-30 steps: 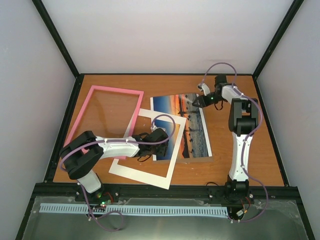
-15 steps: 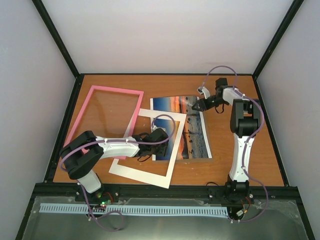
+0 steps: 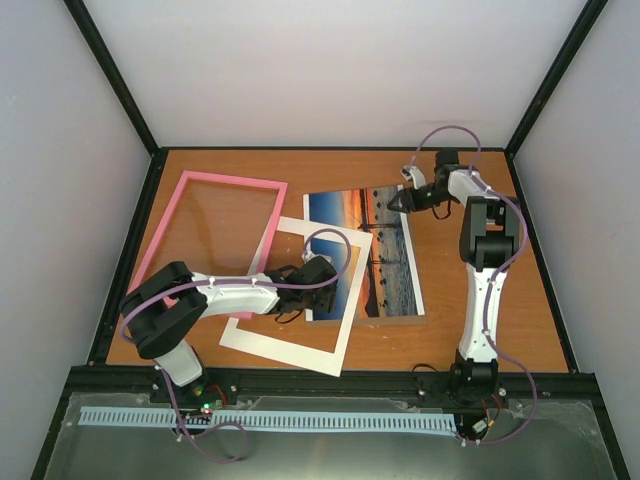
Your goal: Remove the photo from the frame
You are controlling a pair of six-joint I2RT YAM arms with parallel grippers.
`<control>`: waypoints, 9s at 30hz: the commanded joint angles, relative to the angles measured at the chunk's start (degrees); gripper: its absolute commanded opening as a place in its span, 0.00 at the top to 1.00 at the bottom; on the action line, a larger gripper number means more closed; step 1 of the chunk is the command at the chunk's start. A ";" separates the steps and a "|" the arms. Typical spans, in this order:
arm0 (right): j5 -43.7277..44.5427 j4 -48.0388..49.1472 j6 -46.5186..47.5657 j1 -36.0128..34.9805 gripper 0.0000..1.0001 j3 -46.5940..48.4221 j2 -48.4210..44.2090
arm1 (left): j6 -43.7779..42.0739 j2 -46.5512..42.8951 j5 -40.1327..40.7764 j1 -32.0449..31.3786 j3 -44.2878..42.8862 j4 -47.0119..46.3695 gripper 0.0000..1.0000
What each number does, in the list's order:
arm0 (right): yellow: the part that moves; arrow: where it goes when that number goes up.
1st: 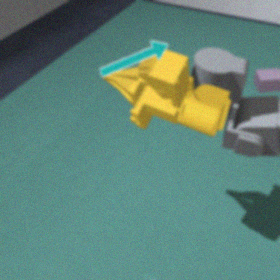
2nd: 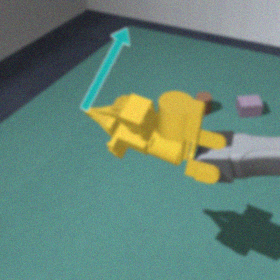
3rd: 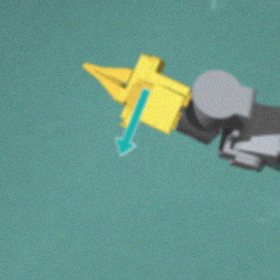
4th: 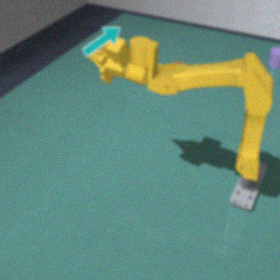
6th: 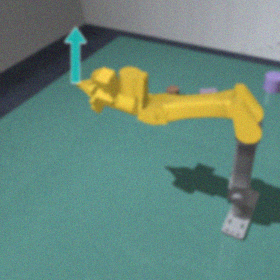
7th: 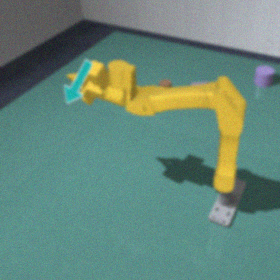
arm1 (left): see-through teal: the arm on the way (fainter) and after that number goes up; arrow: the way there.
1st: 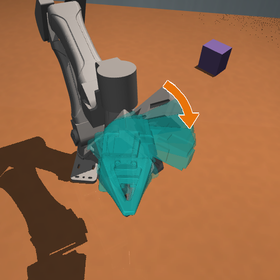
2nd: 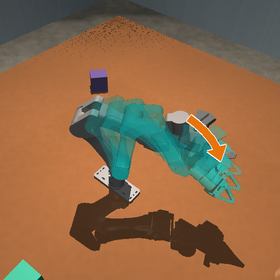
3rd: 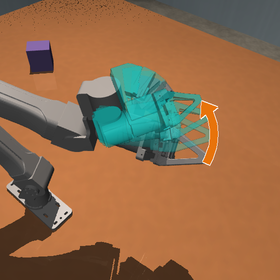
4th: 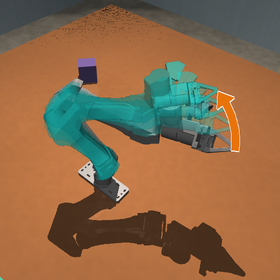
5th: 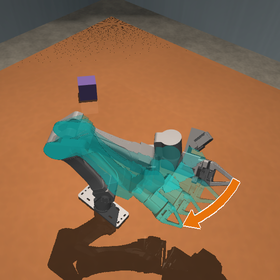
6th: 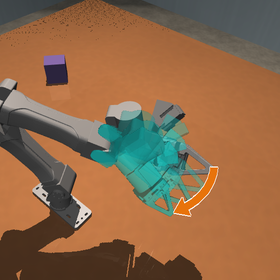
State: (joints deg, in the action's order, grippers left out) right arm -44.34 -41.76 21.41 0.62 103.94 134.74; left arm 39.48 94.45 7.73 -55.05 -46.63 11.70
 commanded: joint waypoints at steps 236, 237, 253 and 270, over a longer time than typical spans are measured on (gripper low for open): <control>-14.40 6.82 -4.66 29.85 0.34 -51.09 -66.56 | -21.54 -12.33 -28.02 30.83 -15.66 5.20 0.99; -14.51 6.88 -4.67 29.84 0.34 -51.26 -66.70 | -22.46 -8.84 -27.61 31.15 -16.79 5.02 0.99; -16.85 6.46 -3.89 29.68 0.34 -52.33 -65.16 | -27.20 15.65 -21.68 31.50 -36.04 8.59 0.99; 14.78 10.12 3.82 -8.09 0.31 -56.21 -75.05 | -33.48 15.73 -31.59 31.49 -34.70 10.25 0.99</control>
State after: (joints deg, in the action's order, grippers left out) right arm -36.21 -33.54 23.64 -6.66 48.71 58.94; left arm 9.39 110.00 -19.99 -23.83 -79.40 20.78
